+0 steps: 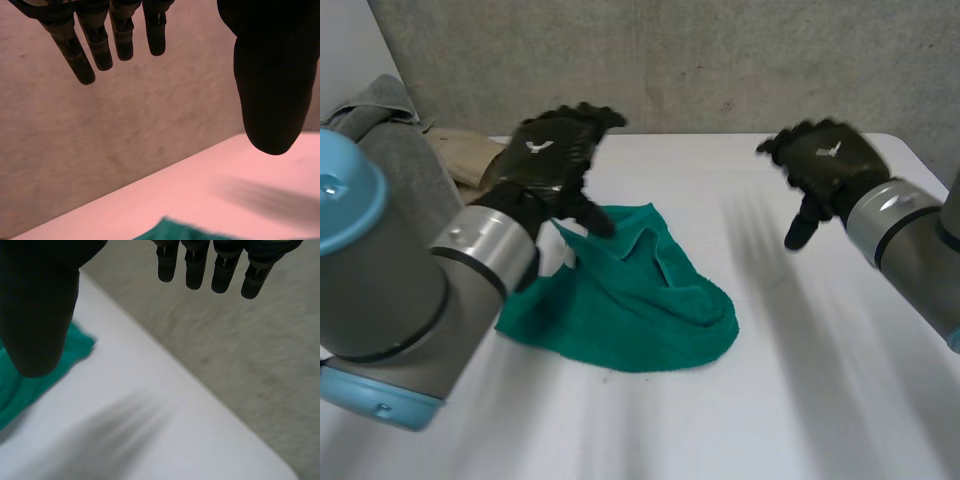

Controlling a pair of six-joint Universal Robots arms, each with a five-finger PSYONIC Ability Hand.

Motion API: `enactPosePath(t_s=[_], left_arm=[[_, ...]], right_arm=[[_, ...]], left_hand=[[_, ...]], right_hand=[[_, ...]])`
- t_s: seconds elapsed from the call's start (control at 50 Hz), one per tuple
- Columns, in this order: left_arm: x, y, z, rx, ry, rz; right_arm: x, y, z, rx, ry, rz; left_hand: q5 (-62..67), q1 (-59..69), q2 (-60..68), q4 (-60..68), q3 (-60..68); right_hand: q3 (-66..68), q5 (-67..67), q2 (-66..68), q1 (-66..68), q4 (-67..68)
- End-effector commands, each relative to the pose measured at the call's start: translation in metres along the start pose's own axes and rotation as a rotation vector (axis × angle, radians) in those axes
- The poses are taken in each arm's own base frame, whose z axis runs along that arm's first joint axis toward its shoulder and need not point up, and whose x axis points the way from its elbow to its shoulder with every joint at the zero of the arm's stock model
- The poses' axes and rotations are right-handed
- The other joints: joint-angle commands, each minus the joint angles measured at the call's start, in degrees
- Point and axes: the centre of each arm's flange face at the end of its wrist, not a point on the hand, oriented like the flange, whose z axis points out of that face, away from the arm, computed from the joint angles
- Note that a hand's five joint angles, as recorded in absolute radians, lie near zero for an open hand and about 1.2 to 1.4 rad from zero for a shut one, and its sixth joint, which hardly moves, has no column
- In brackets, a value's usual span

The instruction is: Fold the laundry.

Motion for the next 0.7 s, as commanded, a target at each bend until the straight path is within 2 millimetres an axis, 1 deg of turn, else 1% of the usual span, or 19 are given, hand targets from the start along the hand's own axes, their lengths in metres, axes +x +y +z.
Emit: enactPosePath(t_s=[0.02, 0.04, 0.06, 0.08, 0.1, 0.16, 0.22, 0.26, 0.36, 0.42, 0.44, 0.48, 0.5, 0.52, 0.56, 0.6, 0.66, 0.68, 0.7], left_arm=[[-0.042, 0.043, 0.0, -0.157, -0.101, 0.199], [-0.044, 0.05, -0.002, -0.183, -0.105, 0.217], [-0.047, 0.057, -0.003, -0.207, -0.108, 0.234], [-0.051, 0.07, -0.006, -0.251, -0.112, 0.261], [-0.053, 0.076, -0.008, -0.271, -0.115, 0.271], [-0.055, 0.09, -0.013, -0.308, -0.11, 0.291], [-0.055, 0.097, -0.009, -0.292, -0.09, 0.291], [-0.052, 0.101, -0.002, -0.252, -0.053, 0.297], [-0.048, 0.108, 0.014, -0.171, 0.014, 0.309], [-0.046, 0.111, 0.026, -0.128, 0.035, 0.329], [-0.046, 0.113, 0.029, -0.124, 0.035, 0.336], [-0.048, 0.119, 0.04, -0.122, 0.036, 0.364], [-0.049, 0.121, 0.043, -0.123, 0.036, 0.374], [-0.051, 0.128, 0.05, -0.134, 0.038, 0.398], [-0.051, 0.136, 0.055, -0.151, 0.043, 0.424], [-0.053, 0.146, 0.06, -0.187, 0.049, 0.462], [-0.055, 0.153, 0.065, -0.219, 0.055, 0.493], [-0.057, 0.156, 0.067, -0.24, 0.049, 0.504], [-0.058, 0.156, 0.067, -0.246, 0.045, 0.505]], right_arm=[[-0.028, 0.028, -0.002, -0.145, -0.175, -0.139], [-0.032, 0.03, -0.002, -0.147, -0.191, -0.156], [-0.043, 0.032, -0.003, -0.147, -0.231, -0.189], [-0.049, 0.035, -0.003, -0.149, -0.248, -0.203], [-0.055, 0.037, -0.002, -0.149, -0.265, -0.216], [-0.068, 0.049, 0.007, -0.154, -0.298, -0.251], [-0.075, 0.06, 0.018, -0.15, -0.306, -0.263], [-0.078, 0.063, 0.022, -0.138, -0.305, -0.272], [-0.083, 0.068, 0.039, -0.064, -0.277, -0.313], [-0.083, 0.068, 0.047, -0.025, -0.259, -0.347], [-0.083, 0.065, 0.053, 0.003, -0.253, -0.382], [-0.083, 0.061, 0.057, 0.027, -0.254, -0.419], [-0.082, 0.056, 0.062, 0.061, -0.259, -0.466], [-0.083, 0.053, 0.065, 0.08, -0.264, -0.489], [-0.084, 0.052, 0.071, 0.106, -0.277, -0.536], [-0.083, 0.051, 0.082, 0.14, -0.288, -0.59], [-0.088, 0.054, 0.095, 0.173, -0.321, -0.643], [-0.09, 0.057, 0.099, 0.176, -0.33, -0.652], [-0.092, 0.058, 0.102, 0.18, -0.339, -0.66]], left_hand=[[1.34, 0.25, 0.42, 0.72, 0.68], [1.84, 0.75, 0.92, 1.22, 1.18], [2.85, 1.76, 1.92, 2.22, 2.19], [4.69, 3.6, 3.76, 4.07, 4.03], [5.04, 3.95, 4.11, 4.42, 4.38], [4.71, 3.62, 3.78, 4.09, 4.05], [3.2, 2.11, 2.27, 2.57, 2.54], [0.68, -0.41, -0.25, 0.05, 0.02], [0.67, -0.42, -0.26, 0.05, 0.01], [1.17, 0.08, 0.25, 0.55, 0.51], [1.18, 0.08, 0.25, 0.55, 0.51], [1.51, 0.42, 0.58, 0.89, 0.85], [1.85, 0.75, 0.92, 1.22, 1.18], [2.18, 1.09, 1.26, 1.56, 1.52], [2.86, 1.76, 1.93, 2.23, 2.19], [3.36, 2.27, 2.43, 2.73, 2.7], [10.23, 9.14, 9.3, 9.6, 9.57], [24.75, 23.66, 23.82, 24.12, 24.09], [32.72, 31.63, 31.79, 32.09, 32.06]], right_hand=[[-1.91, -2.61, -1.96, -3.11, -1.99], [-1.91, -2.61, -1.96, -3.11, -1.99], [-1.91, -2.61, -1.96, -3.11, -1.99], [-1.91, -2.61, -1.96, -3.11, -1.99], [-1.91, -2.61, -1.96, -3.11, -1.99], [-0.83, -1.53, -0.88, -2.03, -0.91], [0.86, 0.15, 0.81, -0.34, 0.78], [2.2, 1.5, 2.15, 1.01, 2.13], [2.71, 2.01, 2.66, 1.52, 2.64], [2.88, 2.18, 2.83, 1.69, 2.8], [3.05, 2.35, 3.0, 1.85, 2.97], [3.05, 2.35, 3.0, 1.86, 2.97], [3.22, 2.51, 3.17, 2.02, 3.14], [3.22, 2.52, 3.17, 2.02, 3.14], [4.05, 3.35, 4.0, 2.86, 3.98], [4.4, 3.69, 4.35, 3.2, 4.32], [4.56, 3.86, 4.51, 3.37, 4.48], [4.73, 4.03, 4.68, 3.54, 4.65], [4.57, 3.86, 4.52, 3.37, 4.49]])
